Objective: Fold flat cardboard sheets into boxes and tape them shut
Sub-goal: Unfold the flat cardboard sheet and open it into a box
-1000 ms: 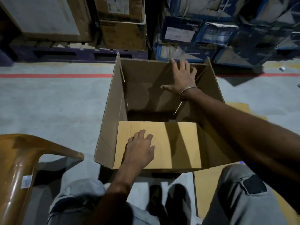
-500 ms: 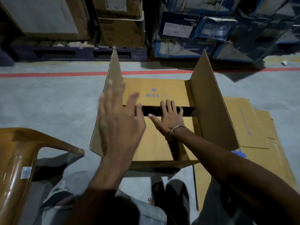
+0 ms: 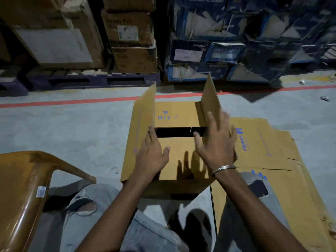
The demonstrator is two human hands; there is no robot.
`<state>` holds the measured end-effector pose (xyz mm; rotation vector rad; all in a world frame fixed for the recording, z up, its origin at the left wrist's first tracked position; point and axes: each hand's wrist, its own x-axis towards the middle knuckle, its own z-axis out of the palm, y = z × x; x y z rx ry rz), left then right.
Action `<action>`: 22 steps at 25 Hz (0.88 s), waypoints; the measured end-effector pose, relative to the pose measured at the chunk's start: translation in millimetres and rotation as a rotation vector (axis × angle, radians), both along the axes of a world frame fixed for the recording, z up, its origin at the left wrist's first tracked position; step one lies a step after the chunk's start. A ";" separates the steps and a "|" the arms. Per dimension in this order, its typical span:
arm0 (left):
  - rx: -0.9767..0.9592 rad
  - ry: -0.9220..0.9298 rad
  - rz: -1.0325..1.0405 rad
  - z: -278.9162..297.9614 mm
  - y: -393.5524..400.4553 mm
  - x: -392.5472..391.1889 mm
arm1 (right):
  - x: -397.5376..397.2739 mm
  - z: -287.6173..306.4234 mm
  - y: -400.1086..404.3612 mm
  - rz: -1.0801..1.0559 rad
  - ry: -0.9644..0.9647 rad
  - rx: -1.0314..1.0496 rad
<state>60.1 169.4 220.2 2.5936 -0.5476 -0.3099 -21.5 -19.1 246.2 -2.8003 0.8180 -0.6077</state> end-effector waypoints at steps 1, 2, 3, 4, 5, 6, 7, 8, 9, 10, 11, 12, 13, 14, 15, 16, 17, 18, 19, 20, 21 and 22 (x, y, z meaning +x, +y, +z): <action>-0.001 0.062 -0.043 -8.9 -3.3 -2.1 | -11.6 7.0 -7.6 -0.091 -0.033 0.049; 0.013 0.133 -0.083 -18.7 -4.5 -3.4 | -19.8 11.5 -16.2 -0.171 -0.019 0.158; 0.047 0.196 -0.121 -30.6 -2.9 -3.6 | -26.2 12.6 -23.4 -0.214 0.014 0.289; 0.093 0.237 -0.151 -41.5 0.6 -3.2 | -30.1 11.6 -28.0 -0.211 0.028 0.418; 0.144 0.258 -0.163 -52.2 5.9 -2.1 | -31.7 10.7 -28.9 -0.186 0.001 0.541; 0.192 0.260 -0.152 -59.2 11.4 -0.8 | -31.1 9.7 -26.4 -0.154 -0.050 0.665; 0.227 0.254 -0.119 -64.6 16.8 1.6 | -28.7 8.1 -22.9 -0.116 -0.094 0.776; 0.253 0.242 -0.075 -67.8 22.0 3.6 | -25.4 6.1 -20.1 -0.074 -0.106 0.863; 0.271 0.225 -0.028 -69.6 26.4 4.2 | -22.0 3.1 -18.1 -0.042 -0.087 0.933; 0.282 0.217 0.022 -69.6 30.3 4.4 | -18.7 -2.3 -17.5 -0.012 -0.043 0.977; 0.285 0.214 0.072 -69.2 33.7 5.3 | -13.6 -11.8 -18.6 0.014 0.039 0.952; 0.279 0.223 0.125 -68.2 36.8 7.1 | -7.5 -25.4 -21.1 0.041 0.152 0.866; 0.267 0.242 0.183 -68.2 39.8 10.1 | -1.5 -40.8 -23.1 0.056 0.279 0.781; 0.250 0.263 0.244 -68.4 43.0 12.8 | 4.3 -56.5 -23.7 0.049 0.401 0.715; 0.226 0.283 0.305 -70.7 46.1 15.9 | 9.2 -69.7 -22.5 0.010 0.495 0.681; 0.199 0.306 0.366 -72.9 49.1 18.4 | 14.0 -80.9 -21.2 -0.049 0.548 0.682; 0.168 0.340 0.427 -76.5 51.8 21.2 | 17.6 -87.8 -18.4 -0.109 0.579 0.702; 0.137 0.382 0.478 -79.6 53.6 23.1 | 20.3 -93.9 -16.7 -0.155 0.594 0.729; 0.115 0.421 0.511 -81.9 54.3 23.8 | 22.2 -97.7 -14.8 -0.191 0.608 0.762; 0.106 0.450 0.525 -84.0 53.7 24.2 | 23.8 -99.6 -12.4 -0.212 0.625 0.784; 0.105 0.459 0.530 -84.5 52.0 24.7 | 25.1 -100.2 -10.3 -0.226 0.643 0.788; 0.104 0.456 0.533 -83.7 50.2 24.9 | 26.1 -102.1 -9.7 -0.232 0.657 0.777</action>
